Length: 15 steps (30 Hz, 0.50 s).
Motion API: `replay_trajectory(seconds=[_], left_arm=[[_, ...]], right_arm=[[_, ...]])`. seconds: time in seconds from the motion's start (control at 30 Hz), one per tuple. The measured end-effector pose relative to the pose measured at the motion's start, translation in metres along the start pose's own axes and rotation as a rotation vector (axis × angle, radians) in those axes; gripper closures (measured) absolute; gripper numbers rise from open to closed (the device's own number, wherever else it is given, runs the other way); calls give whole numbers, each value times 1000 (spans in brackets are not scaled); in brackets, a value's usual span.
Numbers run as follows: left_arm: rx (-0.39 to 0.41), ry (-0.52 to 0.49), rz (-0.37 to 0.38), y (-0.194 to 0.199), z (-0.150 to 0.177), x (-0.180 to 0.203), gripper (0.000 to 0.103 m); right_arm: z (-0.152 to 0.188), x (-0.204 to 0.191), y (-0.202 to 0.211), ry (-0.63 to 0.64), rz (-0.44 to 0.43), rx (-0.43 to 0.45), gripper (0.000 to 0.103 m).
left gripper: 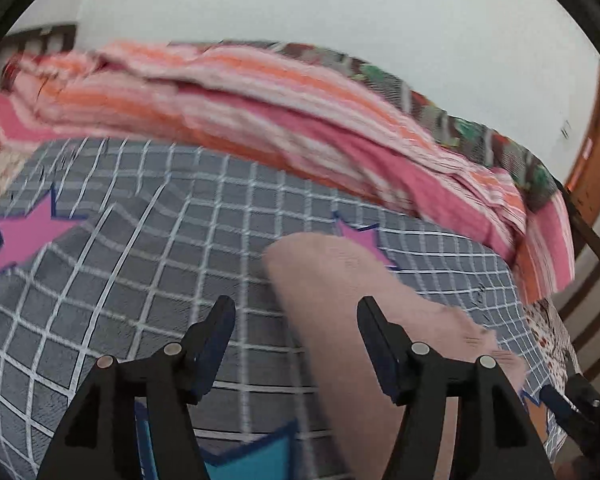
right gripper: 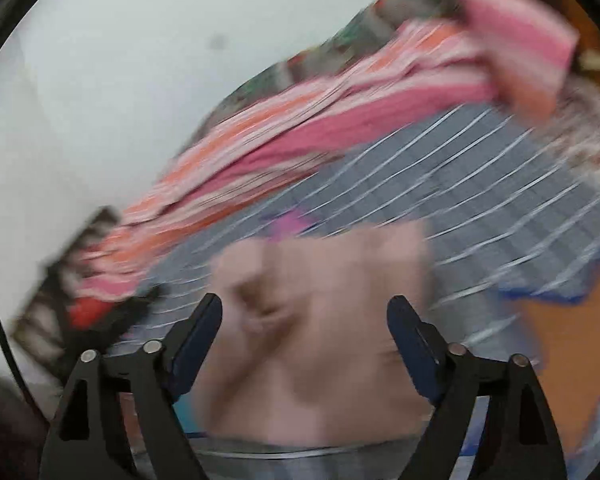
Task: Fold small clothes
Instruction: 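Release the left gripper and withdraw both grippers from the sweater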
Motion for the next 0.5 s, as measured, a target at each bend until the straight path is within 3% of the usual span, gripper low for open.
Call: replay_trajectory(seconds=[0.1,0.2,0.33,0.43,0.5], left_arm=[[-33,35,17,-8,4,-20,42],[-23,75,38,-3,-2,-37,42],[-20,129,62,3,-6,-55,40],[-31,151,74,5,-4,-63,40],[-42,168,94,5,-4,-65,40]], right_arm=[[14,-21,-29,35,17,-76,19],[20,-29,-49,52,55,-93,19],[32,-23,-82,-19,70,-160,19],[30,-17,-95,-80,72,-145,20],[26,-16,-103,-102,64,-132,26]])
Point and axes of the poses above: each gripper's, at about its wrist camera, not at the fingertips, and y roughly against the way its jaws point, x to its right, z to its underside, the point moved 10 cm from there along -y, roughly the way its jaws point, and after that the axes turned 3 degrees about -z, right-handed, at the moved point
